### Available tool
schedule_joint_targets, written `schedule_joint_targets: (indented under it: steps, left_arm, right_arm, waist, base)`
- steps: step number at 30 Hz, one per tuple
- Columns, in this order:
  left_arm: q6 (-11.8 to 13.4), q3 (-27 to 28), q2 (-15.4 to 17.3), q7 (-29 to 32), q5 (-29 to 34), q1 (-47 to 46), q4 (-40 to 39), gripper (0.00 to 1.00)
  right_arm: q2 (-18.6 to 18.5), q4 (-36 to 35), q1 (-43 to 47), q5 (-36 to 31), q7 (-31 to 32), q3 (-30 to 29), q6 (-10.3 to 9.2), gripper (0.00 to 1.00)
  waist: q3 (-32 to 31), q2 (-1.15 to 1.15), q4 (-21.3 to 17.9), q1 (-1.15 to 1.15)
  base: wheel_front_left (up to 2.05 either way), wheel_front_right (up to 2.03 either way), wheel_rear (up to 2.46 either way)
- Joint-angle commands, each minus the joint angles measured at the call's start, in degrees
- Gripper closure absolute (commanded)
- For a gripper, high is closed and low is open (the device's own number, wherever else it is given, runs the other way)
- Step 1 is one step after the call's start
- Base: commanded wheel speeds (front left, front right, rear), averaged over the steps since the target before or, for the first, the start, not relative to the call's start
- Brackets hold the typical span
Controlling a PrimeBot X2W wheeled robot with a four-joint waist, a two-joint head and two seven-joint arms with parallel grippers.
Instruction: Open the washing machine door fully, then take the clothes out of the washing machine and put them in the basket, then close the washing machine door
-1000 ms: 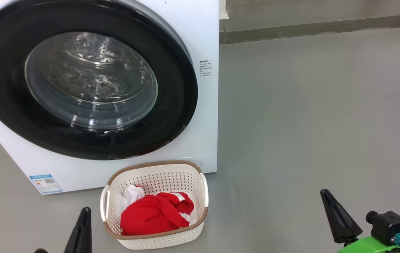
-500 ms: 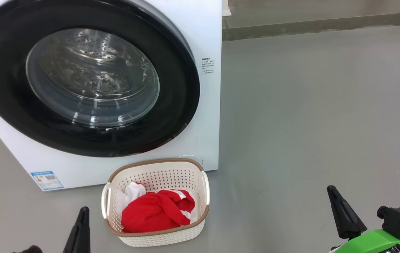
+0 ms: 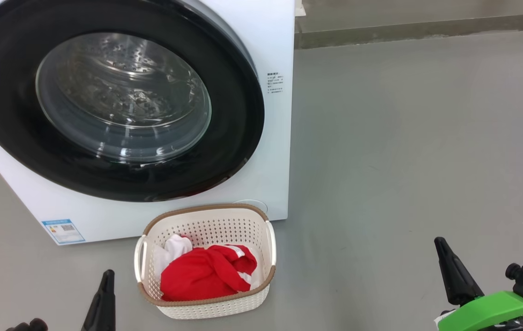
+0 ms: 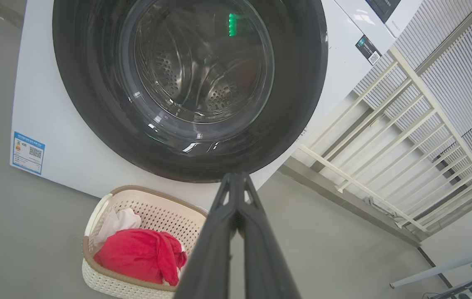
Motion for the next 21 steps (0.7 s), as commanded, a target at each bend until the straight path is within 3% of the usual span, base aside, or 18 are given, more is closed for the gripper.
schedule_joint_targets:
  steps: [1,21]
  left_arm:
    - [-0.8,1.2,0.3,0.4,-1.6,-2.8,-0.9,1.0]
    - [-1.3,2.2,0.0,3.8,-14.0,-4.8,1.6,1.0]
  right_arm:
    - [-0.4,-1.3,-2.9,1.6,0.3,-0.1,-0.02,1.0]
    - [0.4,-0.6,-4.3,14.4,3.6,-1.8,-0.04,1.0]
  waist:
    - [0.1,0.0,0.0,-0.01]
    - [0.9,0.0,0.7,-0.01]
  base:
    - [0.0,0.0,0.0]
    - [0.0,0.0,0.0]
